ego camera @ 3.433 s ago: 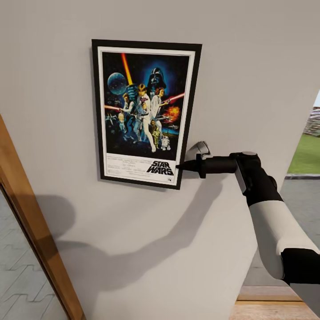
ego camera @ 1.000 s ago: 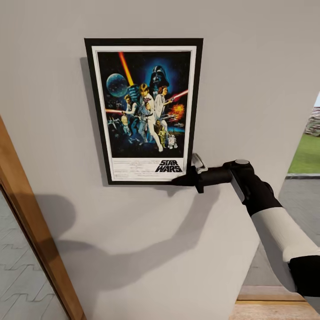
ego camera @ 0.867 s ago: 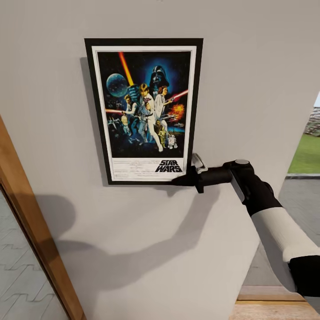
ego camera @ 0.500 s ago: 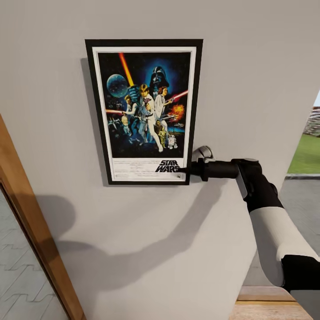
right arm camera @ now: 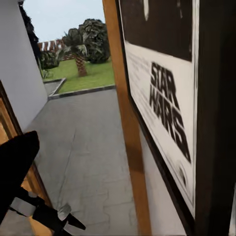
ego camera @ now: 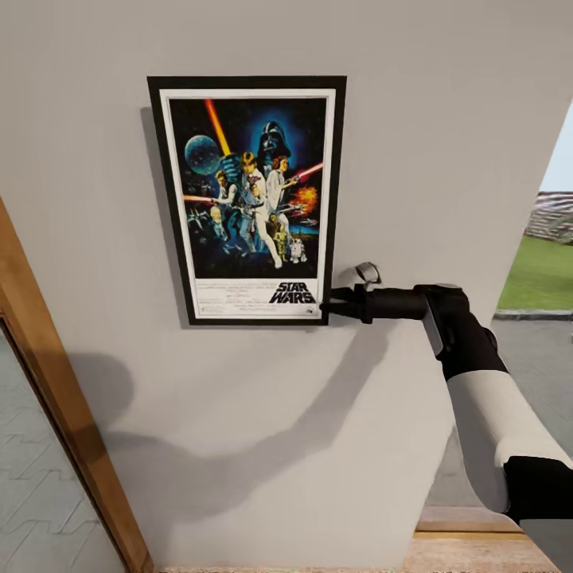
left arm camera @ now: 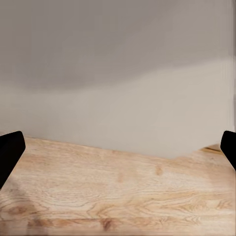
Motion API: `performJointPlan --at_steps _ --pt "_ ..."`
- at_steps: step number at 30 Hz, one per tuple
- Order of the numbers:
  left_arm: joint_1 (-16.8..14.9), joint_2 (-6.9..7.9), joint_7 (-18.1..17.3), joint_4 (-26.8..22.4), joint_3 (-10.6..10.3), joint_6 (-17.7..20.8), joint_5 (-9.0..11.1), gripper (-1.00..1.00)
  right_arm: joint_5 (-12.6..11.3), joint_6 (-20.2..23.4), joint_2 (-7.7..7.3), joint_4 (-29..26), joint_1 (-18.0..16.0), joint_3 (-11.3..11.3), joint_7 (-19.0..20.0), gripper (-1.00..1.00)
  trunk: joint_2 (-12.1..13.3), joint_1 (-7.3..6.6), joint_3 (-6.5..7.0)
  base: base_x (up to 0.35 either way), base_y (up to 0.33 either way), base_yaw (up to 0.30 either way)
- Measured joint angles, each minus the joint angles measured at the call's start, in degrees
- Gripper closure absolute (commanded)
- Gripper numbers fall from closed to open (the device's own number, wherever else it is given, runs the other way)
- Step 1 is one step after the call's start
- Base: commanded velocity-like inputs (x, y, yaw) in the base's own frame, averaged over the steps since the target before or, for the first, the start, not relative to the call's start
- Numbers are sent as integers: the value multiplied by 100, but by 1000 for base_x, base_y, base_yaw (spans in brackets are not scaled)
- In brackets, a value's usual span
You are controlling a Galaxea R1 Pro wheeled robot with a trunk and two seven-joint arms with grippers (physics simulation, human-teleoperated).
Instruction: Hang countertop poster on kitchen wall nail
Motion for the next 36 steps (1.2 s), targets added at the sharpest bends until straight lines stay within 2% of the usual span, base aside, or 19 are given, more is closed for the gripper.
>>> performJointPlan --at_steps 3,19,24,25,26,27,29,30,31,32,33,34,36 --pt "1 0 -1 -1 1 0 0 -100 64 -27 -6 11 -1 -2 -51 -100 6 3 0 -197 -24 0" --pt "1 0 0 -1 0 6 1 -100 63 3 -19 68 53 -2 -36 -100 5 3 0 -276 -3 0" --pt "1 0 -1 -2 1 17 0 -100 65 -23 -24 99 494 -30 -42 -100 5 1 -1 -19 0 0" --pt "1 0 -1 -2 1 18 0 -100 59 -26 -24 89 609 -41 -42 -100 5 1 -1 -1 0 0" --pt "2 0 -2 -2 2 18 0 -100 -124 -48 -24 77 1009 -238 -39 -100 3 0 -1 0 0 0" --pt "1 0 -2 -2 1 18 0 -100 -227 -108 -24 77 1289 -293 -39 -100 7 2 -2 0 0 0" --pt "1 -1 -1 -2 1 18 0 -100 -333 -240 -24 71 1516 -329 -38 -100 5 1 -1 0 0 0" --pt "1 -4 0 -2 1 18 0 -100 -409 -413 -24 77 1751 -350 -36 -100 5 1 -2 0 0 0" --pt "1 -8 5 -2 1 18 0 -100 -456 -595 -26 89 2030 -367 -34 -100 5 1 -2 0 0 0" --pt "1 -22 22 -1 -45 18 -3 -100 -508 -1029 -89 106 2547 -407 -43 -100 4 1 1 0 0 0" --pt "1 -24 24 -2 -57 18 -4 -100 -513 -1143 -124 114 3193 -420 -47 -100 6 1 -2 0 0 0" --pt "1 -26 26 -2 -70 18 -3 -100 -516 -1255 -157 125 3257 -434 -54 -100 5 1 -1 0 0 0" --pt "2 -32 36 -1 -95 18 -3 -100 -520 -1651 -250 258 3811 -466 -94 -100 5 1 -2 0 0 0"
